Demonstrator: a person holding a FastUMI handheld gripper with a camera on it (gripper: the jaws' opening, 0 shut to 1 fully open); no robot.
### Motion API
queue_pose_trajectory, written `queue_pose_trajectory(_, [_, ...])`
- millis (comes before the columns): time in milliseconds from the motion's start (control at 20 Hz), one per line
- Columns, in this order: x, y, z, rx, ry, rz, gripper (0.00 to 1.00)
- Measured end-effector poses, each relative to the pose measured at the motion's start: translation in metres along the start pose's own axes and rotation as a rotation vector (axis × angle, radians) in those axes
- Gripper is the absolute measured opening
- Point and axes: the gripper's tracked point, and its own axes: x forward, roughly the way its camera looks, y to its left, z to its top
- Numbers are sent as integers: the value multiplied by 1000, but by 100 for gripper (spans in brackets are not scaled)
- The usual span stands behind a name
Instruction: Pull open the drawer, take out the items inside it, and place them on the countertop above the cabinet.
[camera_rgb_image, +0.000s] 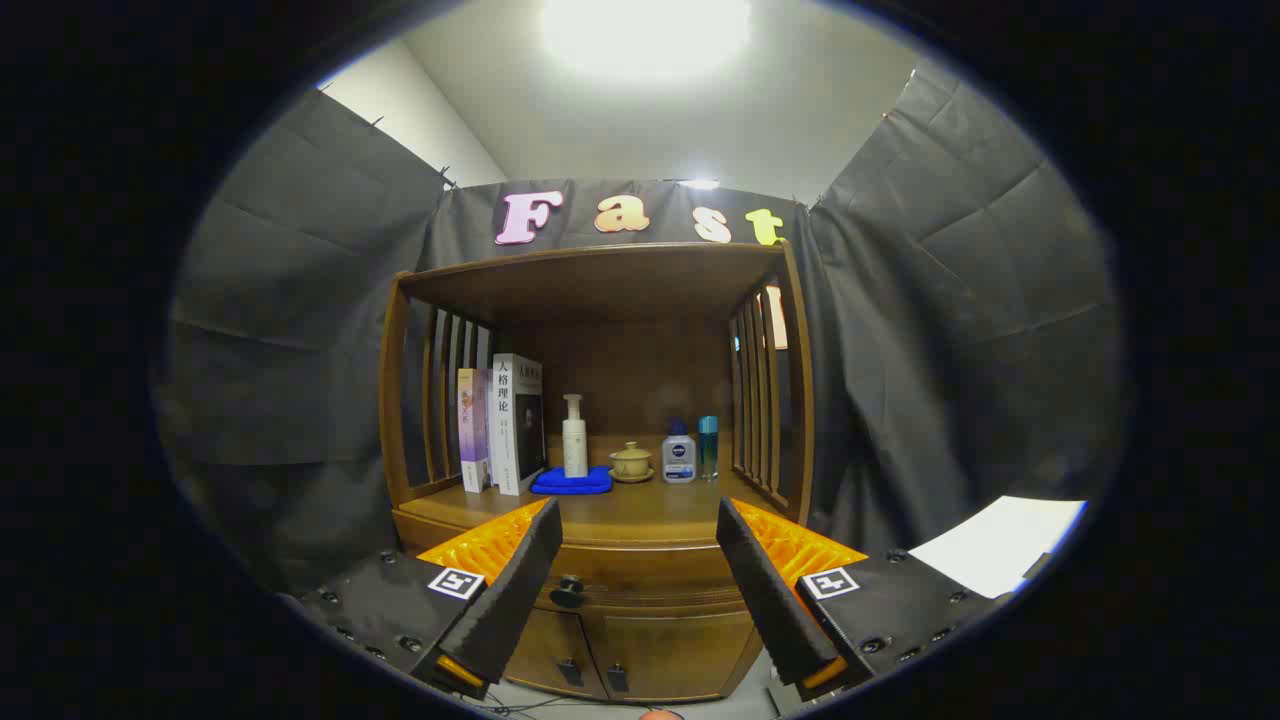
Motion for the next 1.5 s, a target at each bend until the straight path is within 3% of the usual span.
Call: queue_pose_trajectory(1500, [14,-2,-14,12,10,5,99])
